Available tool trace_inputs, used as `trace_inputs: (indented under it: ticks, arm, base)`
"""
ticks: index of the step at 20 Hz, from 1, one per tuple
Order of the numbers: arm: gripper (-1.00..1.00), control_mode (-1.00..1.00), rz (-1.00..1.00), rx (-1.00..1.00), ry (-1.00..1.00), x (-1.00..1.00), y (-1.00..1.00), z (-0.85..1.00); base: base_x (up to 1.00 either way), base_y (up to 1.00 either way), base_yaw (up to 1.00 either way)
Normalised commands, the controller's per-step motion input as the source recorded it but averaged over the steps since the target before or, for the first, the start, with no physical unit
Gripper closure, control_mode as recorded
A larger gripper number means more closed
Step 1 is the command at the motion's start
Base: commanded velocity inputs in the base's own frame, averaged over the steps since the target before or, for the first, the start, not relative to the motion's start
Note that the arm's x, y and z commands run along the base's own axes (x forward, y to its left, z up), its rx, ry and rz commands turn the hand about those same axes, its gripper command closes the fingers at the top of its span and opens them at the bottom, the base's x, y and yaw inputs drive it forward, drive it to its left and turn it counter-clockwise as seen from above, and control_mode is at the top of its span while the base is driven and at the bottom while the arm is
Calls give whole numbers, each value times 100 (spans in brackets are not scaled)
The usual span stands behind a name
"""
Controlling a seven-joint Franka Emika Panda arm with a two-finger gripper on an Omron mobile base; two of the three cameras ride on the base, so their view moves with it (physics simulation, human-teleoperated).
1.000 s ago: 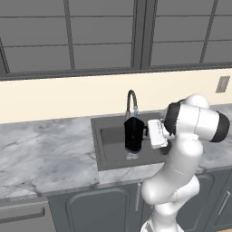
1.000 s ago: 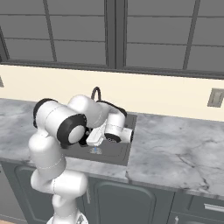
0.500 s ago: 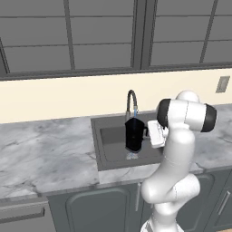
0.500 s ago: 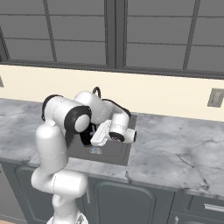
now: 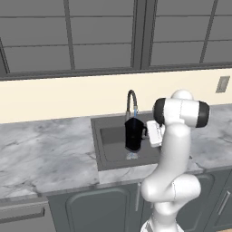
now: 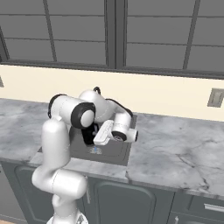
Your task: Turn on the sink faucet and place the jug under the water for a few seconds to fill it up.
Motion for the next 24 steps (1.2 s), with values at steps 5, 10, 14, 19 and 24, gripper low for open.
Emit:
trace_inputs:
  ticks: [5, 10, 14, 19, 24]
  arm:
    - [100, -100, 0, 0, 2, 22, 0, -8]
    - [100, -100, 0, 0, 2, 22, -1, -6]
    - [100, -100, 0, 0, 1, 22, 0, -4]
    - [100, -100, 0, 0, 1, 19, -4, -8]
    - [100, -100, 0, 0, 0, 6, -11, -4]
  base:
    - [0, 0, 0]
    - [0, 0, 0]
    - [0, 0, 0]
    - [0, 0, 0]
    - [0, 0, 0]
